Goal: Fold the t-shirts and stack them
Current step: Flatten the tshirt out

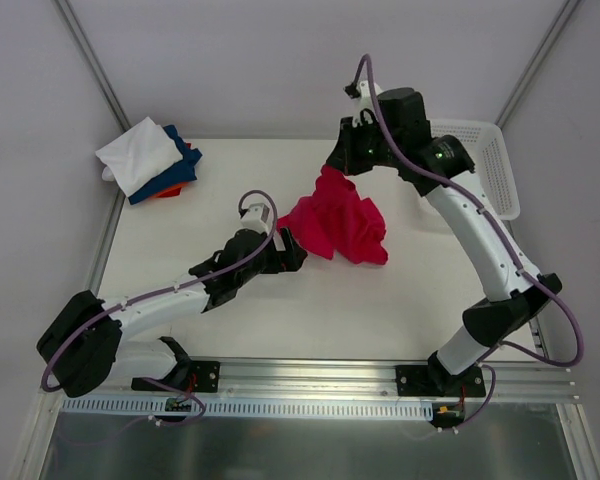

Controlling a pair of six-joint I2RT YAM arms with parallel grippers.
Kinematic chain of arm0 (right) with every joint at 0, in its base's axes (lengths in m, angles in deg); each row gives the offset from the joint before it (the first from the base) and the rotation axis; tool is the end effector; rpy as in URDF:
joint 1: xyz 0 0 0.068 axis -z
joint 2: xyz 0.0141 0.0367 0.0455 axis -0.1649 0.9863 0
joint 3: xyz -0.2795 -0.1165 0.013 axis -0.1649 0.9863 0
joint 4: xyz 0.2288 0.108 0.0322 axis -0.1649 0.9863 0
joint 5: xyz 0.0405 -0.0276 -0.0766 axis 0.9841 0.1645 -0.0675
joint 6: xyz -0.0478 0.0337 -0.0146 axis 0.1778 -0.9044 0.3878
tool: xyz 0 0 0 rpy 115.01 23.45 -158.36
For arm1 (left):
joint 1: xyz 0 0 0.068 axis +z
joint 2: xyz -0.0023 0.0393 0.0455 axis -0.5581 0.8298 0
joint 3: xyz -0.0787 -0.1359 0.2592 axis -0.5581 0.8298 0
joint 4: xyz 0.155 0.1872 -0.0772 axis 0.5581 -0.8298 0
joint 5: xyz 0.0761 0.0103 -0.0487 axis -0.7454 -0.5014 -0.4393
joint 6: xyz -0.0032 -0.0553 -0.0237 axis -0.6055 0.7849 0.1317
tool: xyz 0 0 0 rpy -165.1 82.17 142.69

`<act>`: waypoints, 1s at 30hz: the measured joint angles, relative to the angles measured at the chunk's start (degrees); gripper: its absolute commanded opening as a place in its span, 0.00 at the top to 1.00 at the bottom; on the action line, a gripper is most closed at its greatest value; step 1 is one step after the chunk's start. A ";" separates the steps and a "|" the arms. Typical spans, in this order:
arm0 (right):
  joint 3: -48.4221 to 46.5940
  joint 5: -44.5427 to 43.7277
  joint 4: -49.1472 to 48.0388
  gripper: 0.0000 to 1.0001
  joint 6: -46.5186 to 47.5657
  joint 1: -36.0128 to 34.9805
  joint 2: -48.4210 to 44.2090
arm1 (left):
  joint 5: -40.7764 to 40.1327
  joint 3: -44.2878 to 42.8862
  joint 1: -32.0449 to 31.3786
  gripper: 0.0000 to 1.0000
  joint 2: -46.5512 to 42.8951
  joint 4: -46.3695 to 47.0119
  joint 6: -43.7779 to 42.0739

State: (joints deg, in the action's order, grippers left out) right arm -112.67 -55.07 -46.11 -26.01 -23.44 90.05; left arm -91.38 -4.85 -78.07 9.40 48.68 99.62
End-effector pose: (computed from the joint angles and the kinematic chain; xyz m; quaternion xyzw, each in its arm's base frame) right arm 0.2905 0.1992 0.4817 -0.3177 0.7790 0.2200 0.4938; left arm 0.1921 -0.1759 0.2568 -0.0051 0.8167 -0.3234 0.4779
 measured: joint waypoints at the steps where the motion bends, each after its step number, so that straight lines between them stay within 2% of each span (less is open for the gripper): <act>1: -3.61 -0.15 1.44 1.00 0.22 0.00 0.22 | -0.09 0.39 0.00 0.05 -0.15 -0.33 0.00; 6: -21.55 -1.20 7.82 0.99 0.87 0.00 1.90 | -0.90 3.04 0.00 0.05 -1.53 -1.31 0.11; 11: -28.55 -1.92 8.94 1.00 0.83 -0.02 0.55 | -1.18 3.87 0.00 0.05 -2.97 -1.62 0.20; 16: -17.70 -0.61 2.27 0.99 -0.31 0.00 -8.09 | -1.22 5.11 0.00 0.05 -4.22 -1.53 0.26; 21: -4.79 3.41 -9.92 1.00 -4.04 0.00 -19.34 | -1.25 6.62 0.00 0.05 -4.63 -1.53 0.68; 26: -2.69 6.47 -20.92 1.00 -7.80 -0.02 -25.27 | -1.29 7.32 0.00 0.05 -4.90 -1.27 1.55; 30: -2.86 8.26 -26.03 0.99 -9.38 -0.02 -27.56 | -1.31 7.41 0.00 0.05 -4.90 -0.98 1.86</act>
State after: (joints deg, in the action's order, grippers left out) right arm -115.53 -46.81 -72.14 -35.39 -23.46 62.49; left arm -92.69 2.56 -78.07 4.51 47.70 101.48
